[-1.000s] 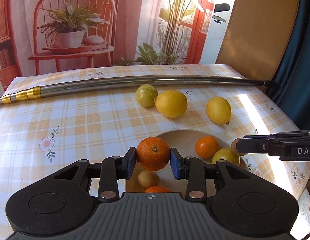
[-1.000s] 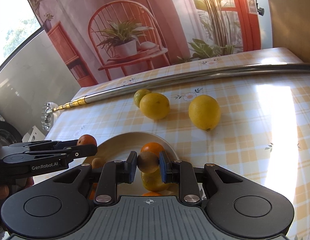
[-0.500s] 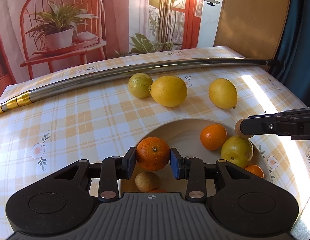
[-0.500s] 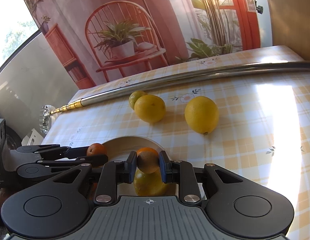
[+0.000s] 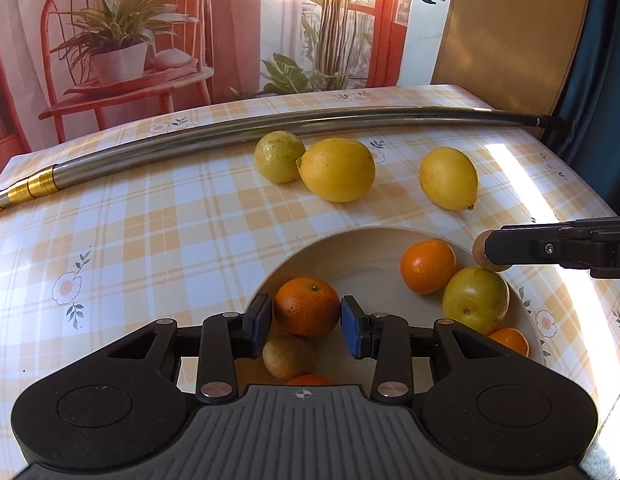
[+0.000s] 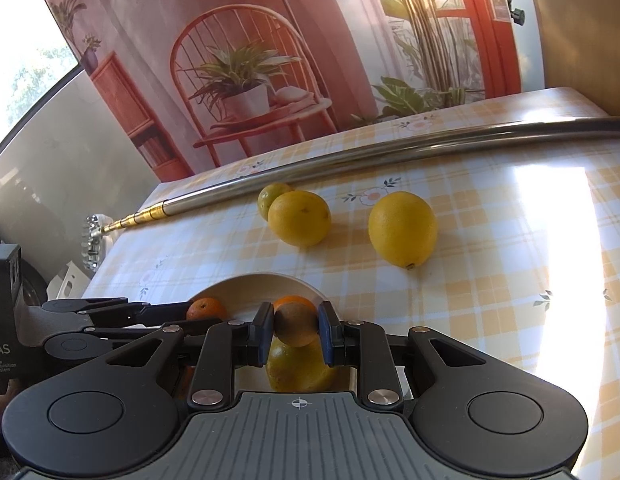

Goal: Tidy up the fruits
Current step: 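Carry the tangerine and kiwi over the white plate with both tools, then open the left tool to drop the tangerine onto the plate while the right tool holds the kiwi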

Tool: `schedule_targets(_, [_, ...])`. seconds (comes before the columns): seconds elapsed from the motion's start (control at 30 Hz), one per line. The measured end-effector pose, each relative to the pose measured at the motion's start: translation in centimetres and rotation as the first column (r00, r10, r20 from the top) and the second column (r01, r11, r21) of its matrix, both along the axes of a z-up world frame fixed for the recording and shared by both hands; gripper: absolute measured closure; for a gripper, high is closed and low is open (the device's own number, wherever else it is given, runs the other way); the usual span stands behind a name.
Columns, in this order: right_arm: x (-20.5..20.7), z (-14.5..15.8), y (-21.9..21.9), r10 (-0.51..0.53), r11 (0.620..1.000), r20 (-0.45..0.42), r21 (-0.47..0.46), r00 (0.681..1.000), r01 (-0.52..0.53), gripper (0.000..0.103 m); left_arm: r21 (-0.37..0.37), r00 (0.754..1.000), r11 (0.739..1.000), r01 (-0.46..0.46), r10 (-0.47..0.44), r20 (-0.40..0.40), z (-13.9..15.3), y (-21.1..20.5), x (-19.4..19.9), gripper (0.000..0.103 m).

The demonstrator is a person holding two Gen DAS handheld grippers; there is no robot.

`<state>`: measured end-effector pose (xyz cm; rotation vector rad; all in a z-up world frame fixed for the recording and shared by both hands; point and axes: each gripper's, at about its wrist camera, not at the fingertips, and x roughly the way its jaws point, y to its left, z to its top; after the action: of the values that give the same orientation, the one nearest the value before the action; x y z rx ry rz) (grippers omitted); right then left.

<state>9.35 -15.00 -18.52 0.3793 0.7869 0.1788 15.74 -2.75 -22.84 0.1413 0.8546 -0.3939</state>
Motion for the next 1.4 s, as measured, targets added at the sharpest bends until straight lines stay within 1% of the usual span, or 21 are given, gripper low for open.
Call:
schedule_targets(0.2, [-0.1, 0.0, 0.0, 0.001, 1.0, 0.002, -0.002, 1.0, -0.001, 0.081, -0.013, 0.999, 1.0, -0.015, 0.015, 0.028, 0.8, 0.1, -0.8, 0.062])
schedule_targets(0.27, [-0.1, 0.1, 0.0, 0.002, 1.0, 0.004, -0.004, 1.0, -0.002, 0.081, -0.027, 0.998, 0.999, -0.036, 0.037, 0.043, 1.2, 0.4, -1.3, 0.062])
schedule_targets(0.43, [-0.2, 0.2, 0.2, 0.01, 1.0, 0.007, -0.009, 1.0, -0.01, 0.081, -0.122, 0.989, 0.984, -0.132, 0.139, 0.049, 2.2, 2.3, -2.8, 0.058])
schedule_targets(0.47, [-0.2, 0.2, 0.3, 0.013, 1.0, 0.007, -0.011, 1.0, -0.013, 0.081, -0.127, 0.987, 0.981, -0.147, 0.155, 0.05, 2.4, 2.6, -3.0, 0.057])
schedule_targets(0.6, [-0.3, 0.4, 0.7, 0.025, 1.0, 0.01, -0.014, 1.0, -0.025, 0.081, -0.107, 0.98, 0.98, -0.171, 0.18, 0.087, 3.2, 3.1, -3.7, 0.057])
schedule_targets(0.67, [-0.4, 0.5, 1.0, 0.03, 0.999, 0.012, -0.019, 0.999, -0.03, 0.081, -0.11, 0.978, 0.979, -0.173, 0.184, 0.094, 3.5, 3.2, -4.1, 0.056])
schedule_targets(0.77, [-0.6, 0.6, 1.4, 0.044, 0.999, 0.01, -0.022, 0.999, -0.044, 0.081, -0.115, 0.979, 0.978, -0.175, 0.185, 0.083, 3.5, 3.3, -4.6, 0.055])
schedule_targets(0.93, [-0.9, 0.9, 2.2, 0.077, 0.997, 0.004, -0.017, 0.997, -0.077, 0.081, -0.07, 0.978, 0.978, -0.198, 0.202, 0.054, 3.2, 3.8, -5.4, 0.055])
schedule_targets(1.13, [-1.7, 1.3, 3.3, 0.119, 0.992, -0.002, -0.034, 0.993, -0.119, 0.081, -0.082, 0.973, 0.973, -0.217, 0.222, 0.058, 3.9, 4.5, -6.8, 0.051])
schedule_targets(1.3, [-2.7, 1.7, 3.5, 0.107, 0.991, -0.006, -0.085, 0.994, -0.108, 0.081, -0.085, 0.97, 0.97, -0.226, 0.232, 0.072, 4.5, 4.2, -7.9, 0.049])
schedule_targets(1.4, [-3.7, 2.1, 3.6, 0.119, 0.987, -0.003, -0.106, 0.993, -0.119, 0.081, -0.097, 0.967, 0.966, -0.239, 0.246, 0.067, 4.7, 4.3, -8.5, 0.049])
